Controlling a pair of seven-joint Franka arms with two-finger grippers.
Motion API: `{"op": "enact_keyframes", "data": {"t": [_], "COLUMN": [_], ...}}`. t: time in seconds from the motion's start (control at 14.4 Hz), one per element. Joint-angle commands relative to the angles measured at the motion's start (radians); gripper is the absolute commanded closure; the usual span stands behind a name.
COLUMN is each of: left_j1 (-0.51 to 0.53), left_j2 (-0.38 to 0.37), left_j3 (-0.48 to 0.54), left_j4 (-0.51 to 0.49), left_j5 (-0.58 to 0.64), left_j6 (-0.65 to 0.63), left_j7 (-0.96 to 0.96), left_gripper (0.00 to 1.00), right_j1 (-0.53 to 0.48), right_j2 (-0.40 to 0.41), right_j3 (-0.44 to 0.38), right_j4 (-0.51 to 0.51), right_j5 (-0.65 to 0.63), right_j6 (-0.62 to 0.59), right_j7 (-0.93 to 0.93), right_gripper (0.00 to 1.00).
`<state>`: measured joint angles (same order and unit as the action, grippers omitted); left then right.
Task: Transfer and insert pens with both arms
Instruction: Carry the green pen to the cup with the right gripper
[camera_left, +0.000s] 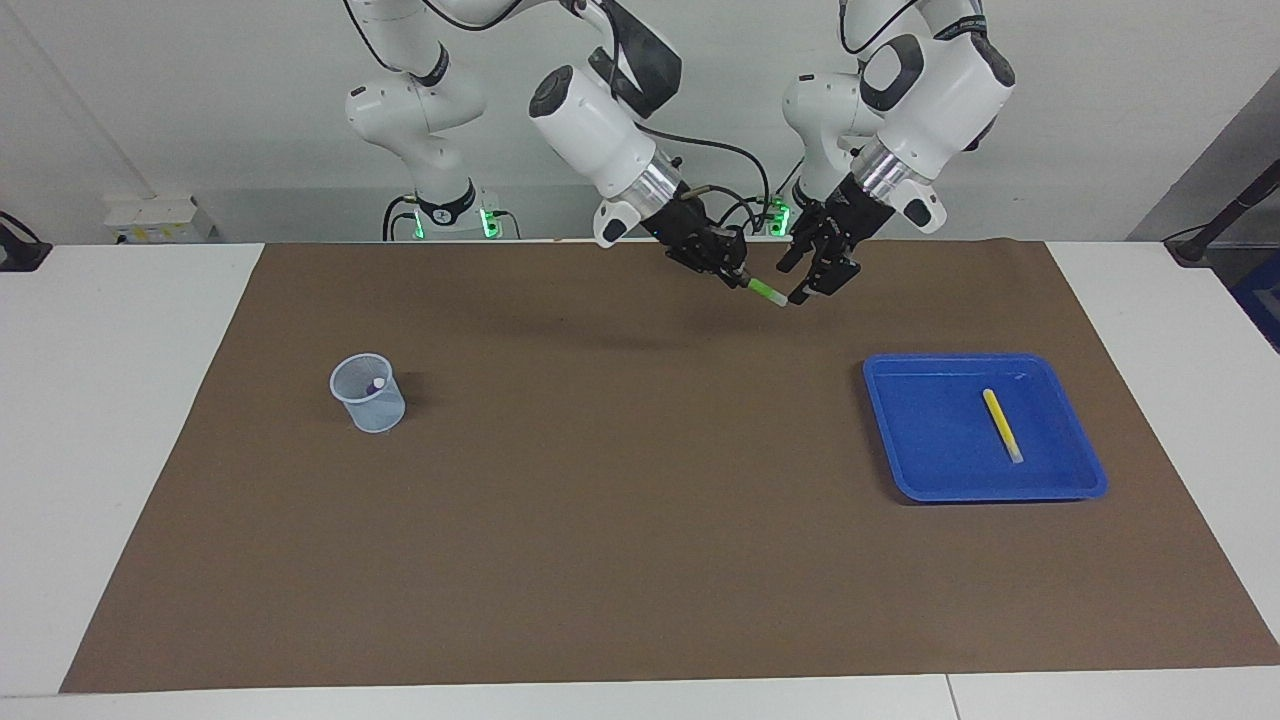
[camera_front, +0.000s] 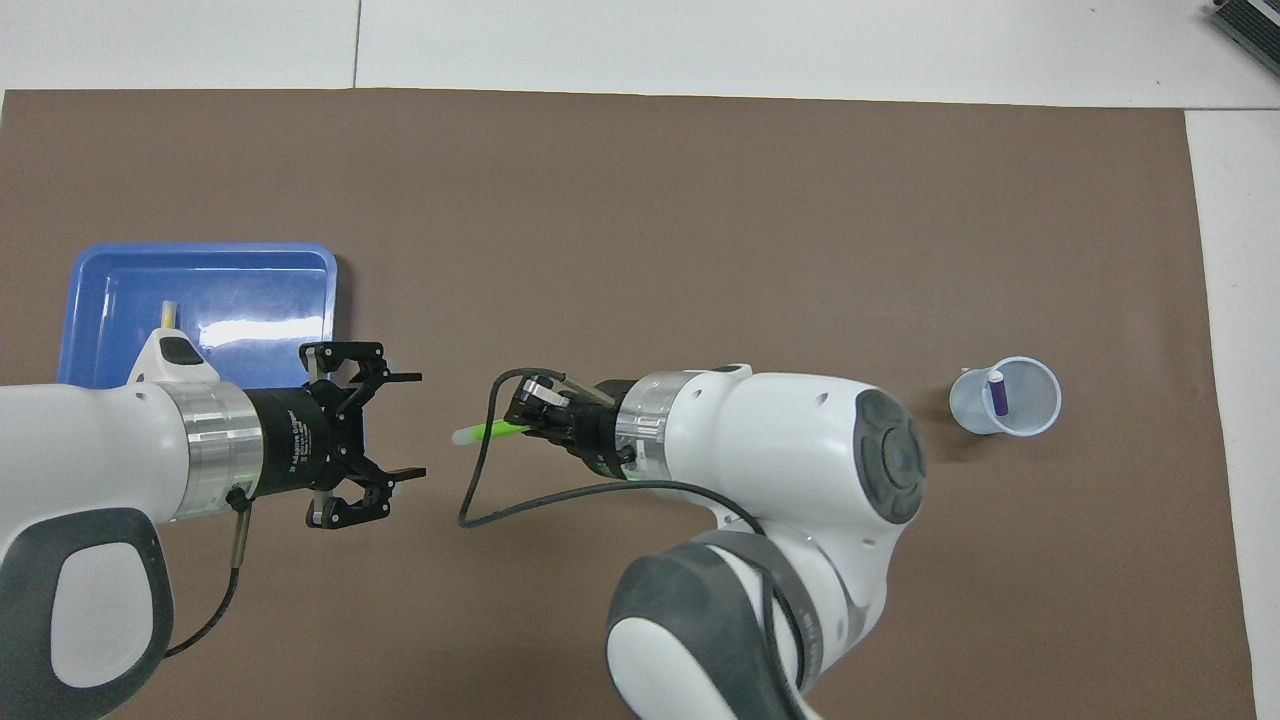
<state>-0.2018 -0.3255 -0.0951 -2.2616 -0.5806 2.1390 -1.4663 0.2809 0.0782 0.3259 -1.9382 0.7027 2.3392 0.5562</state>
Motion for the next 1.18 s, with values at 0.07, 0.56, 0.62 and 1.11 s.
{"op": "enact_keyframes", "data": {"t": [0.07, 0.56, 0.62, 1.11], "left_j1": [0.065, 0.222, 0.229, 0.344], "left_j2": [-0.035, -0.041, -0.041, 0.038], "left_j3": [0.012, 0.015, 0.018, 0.02], "left_j4": [-0.019, -0.006, -0.004, 0.02], "left_j5": [-0.001, 0.186, 0.227, 0.363], "left_j6": [-0.109, -0.258, -0.263, -0.237], "left_j7": [0.355, 1.004, 1.09, 1.549], "left_gripper": [0.0, 0.0, 0.0, 0.0], "right_j1": [-0.124, -0.354, -0.367, -0.524], "right_j2": [-0.05, -0.129, -0.127, -0.115], "right_j3": [0.005, 0.002, 0.002, 0.005], "right_j4": [0.022, 0.087, 0.102, 0.061], "right_j5": [-0.194, -0.535, -0.607, -0.839], "right_j6": [-0.28, -0.734, -0.762, -0.579], "right_j7": [-0.163, -0.744, -0.838, -1.438], "right_gripper": [1.0, 1.0, 1.0, 1.0]}}
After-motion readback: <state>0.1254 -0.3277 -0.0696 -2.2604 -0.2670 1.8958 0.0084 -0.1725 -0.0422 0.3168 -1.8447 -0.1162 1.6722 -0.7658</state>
